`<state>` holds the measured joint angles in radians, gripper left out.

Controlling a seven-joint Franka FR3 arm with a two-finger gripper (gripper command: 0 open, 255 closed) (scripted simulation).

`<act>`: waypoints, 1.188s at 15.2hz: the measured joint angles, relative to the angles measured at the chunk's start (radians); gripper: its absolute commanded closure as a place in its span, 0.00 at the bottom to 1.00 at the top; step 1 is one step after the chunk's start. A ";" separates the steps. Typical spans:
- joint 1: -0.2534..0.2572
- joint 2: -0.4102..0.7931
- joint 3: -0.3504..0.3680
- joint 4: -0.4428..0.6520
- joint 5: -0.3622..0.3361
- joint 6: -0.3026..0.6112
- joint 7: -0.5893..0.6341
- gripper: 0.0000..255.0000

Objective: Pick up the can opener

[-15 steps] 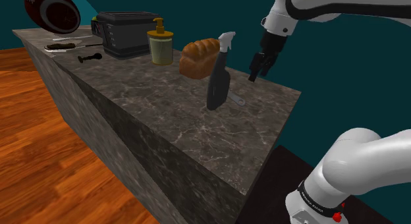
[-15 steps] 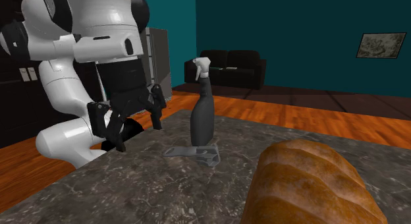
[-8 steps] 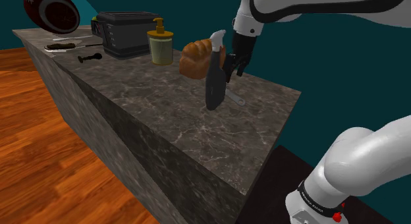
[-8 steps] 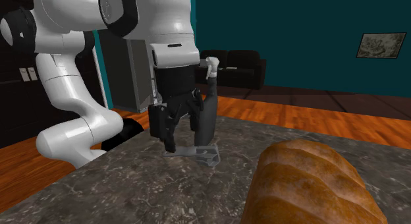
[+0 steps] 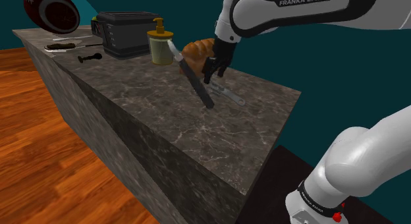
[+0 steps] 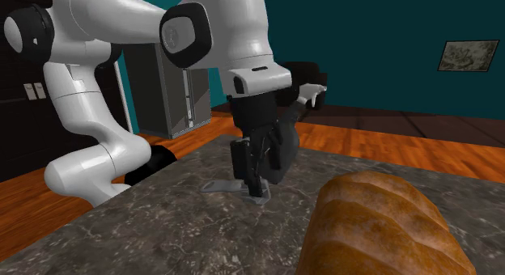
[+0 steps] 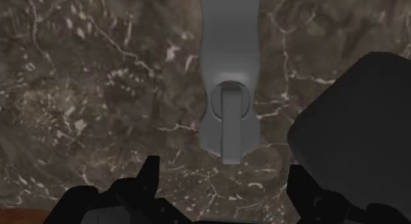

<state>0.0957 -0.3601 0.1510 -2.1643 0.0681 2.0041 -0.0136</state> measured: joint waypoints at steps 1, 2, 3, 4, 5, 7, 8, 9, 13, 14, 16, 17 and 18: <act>0.002 0.004 0.002 -0.010 -0.001 -0.058 0.000 0.00; 0.005 0.008 0.005 -0.023 0.000 -0.082 0.004 0.00; 0.004 0.008 0.004 -0.033 0.000 -0.092 0.002 0.00; 0.004 0.005 0.003 -0.037 0.000 -0.102 0.000 1.00; 0.004 0.004 0.002 -0.038 0.000 -0.106 -0.001 1.00; 0.004 0.003 0.002 -0.040 0.000 -0.110 -0.001 1.00; 0.004 0.003 0.002 -0.040 0.000 -0.111 -0.001 1.00; 0.004 0.003 0.002 -0.040 0.000 -0.111 -0.001 1.00; 0.004 0.003 0.002 -0.041 0.000 -0.112 -0.001 1.00; 0.004 0.002 0.002 -0.041 0.000 -0.111 -0.001 1.00; 0.004 0.000 0.002 -0.028 0.000 -0.127 0.000 1.00; 0.004 -0.001 0.002 -0.016 0.000 -0.139 0.001 1.00; 0.005 -0.003 0.002 -0.005 0.000 -0.153 0.002 1.00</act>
<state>0.1002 -0.3635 0.1527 -2.1696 0.0682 1.8516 -0.0120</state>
